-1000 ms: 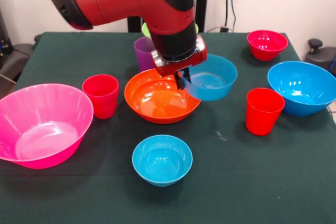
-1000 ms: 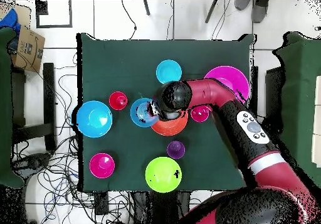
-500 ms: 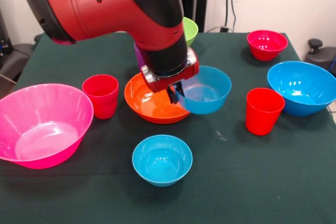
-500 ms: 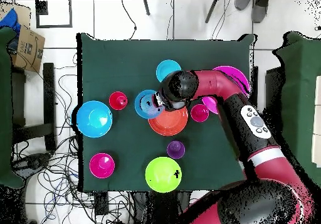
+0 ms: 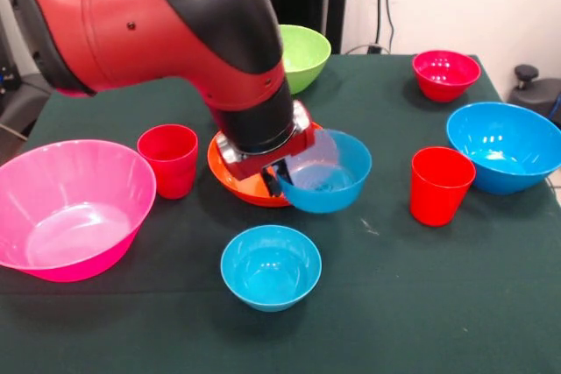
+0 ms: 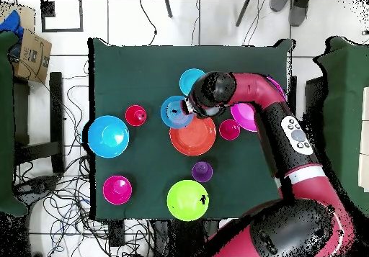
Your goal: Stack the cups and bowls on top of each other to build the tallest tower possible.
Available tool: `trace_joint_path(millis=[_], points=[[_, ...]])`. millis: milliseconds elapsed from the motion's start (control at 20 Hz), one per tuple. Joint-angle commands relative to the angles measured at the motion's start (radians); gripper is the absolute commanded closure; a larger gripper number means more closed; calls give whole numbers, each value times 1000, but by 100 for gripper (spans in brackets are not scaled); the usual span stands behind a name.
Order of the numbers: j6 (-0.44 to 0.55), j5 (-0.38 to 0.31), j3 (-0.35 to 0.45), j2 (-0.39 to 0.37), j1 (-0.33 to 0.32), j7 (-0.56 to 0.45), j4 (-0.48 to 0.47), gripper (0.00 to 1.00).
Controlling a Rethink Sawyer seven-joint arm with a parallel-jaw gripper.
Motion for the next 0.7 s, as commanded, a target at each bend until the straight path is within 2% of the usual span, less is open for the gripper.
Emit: trace_joint_path(millis=[50, 700], points=[[103, -79, -2, 70, 15, -417, -184, 100], [125, -81, -9, 144, 26, -552, -328, 100]])
